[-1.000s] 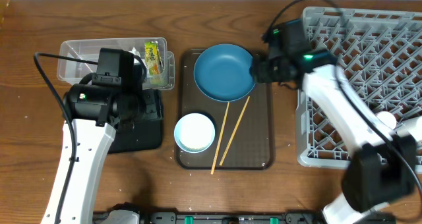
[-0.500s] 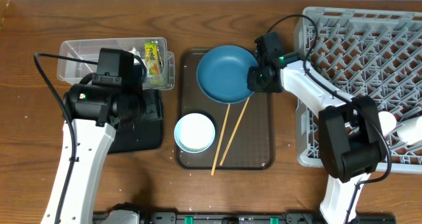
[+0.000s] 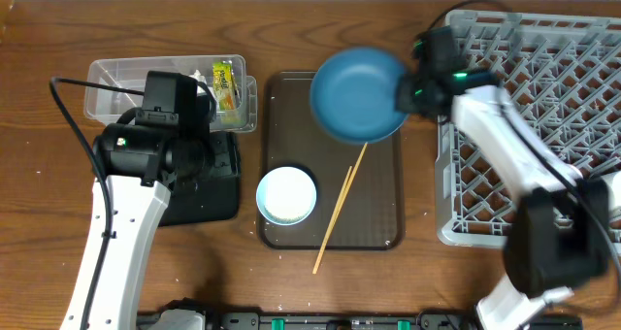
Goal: Sort waste into correct bins and load items into the dishwasher rack
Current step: 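Grasp the blue plate with the right gripper and lift it, then set the blue plate into the rack with the right gripper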
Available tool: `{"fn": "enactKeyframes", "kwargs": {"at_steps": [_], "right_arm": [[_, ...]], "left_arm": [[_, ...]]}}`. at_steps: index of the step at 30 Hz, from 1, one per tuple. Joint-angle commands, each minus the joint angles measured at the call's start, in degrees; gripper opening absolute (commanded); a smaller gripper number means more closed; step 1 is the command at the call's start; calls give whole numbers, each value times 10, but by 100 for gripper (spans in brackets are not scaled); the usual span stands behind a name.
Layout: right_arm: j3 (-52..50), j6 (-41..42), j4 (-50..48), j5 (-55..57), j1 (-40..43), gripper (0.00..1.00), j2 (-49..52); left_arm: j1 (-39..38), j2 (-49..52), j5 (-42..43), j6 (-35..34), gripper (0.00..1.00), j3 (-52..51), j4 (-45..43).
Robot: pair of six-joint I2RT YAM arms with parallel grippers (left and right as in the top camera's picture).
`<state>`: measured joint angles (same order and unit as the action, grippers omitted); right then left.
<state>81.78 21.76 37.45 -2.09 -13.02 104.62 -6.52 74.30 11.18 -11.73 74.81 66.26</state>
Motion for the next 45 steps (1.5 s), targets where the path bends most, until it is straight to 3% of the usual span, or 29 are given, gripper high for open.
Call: {"fn": "enactKeyframes", "kwargs": {"at_steps": [1,6,11,20,25,31,39,45], "right_arm": [[28,-75,-4,74,47,1,-110],[28,-143,-12,217,117,1,-197],[28,-248,-56,341,193,1,-216],[28,-367,-184,493,292,1,-186],[28,-487,-263,494,328,1,-148],[28,-626,-380,576,351,1,-75],[28,-646,-409,609,364,1,2],[28,-551,-348,633,353,1,37]], "left_arm": [[2,2,-7,8,63,4,3],[2,2,-7,8,63,4,3],[2,2,-7,7,63,4,3],[2,2,-7,7,63,4,3],[2,2,-7,5,63,4,3],[2,2,-7,5,63,4,3],[2,2,-7,5,63,4,3],[2,2,-7,5,63,4,1]]}}
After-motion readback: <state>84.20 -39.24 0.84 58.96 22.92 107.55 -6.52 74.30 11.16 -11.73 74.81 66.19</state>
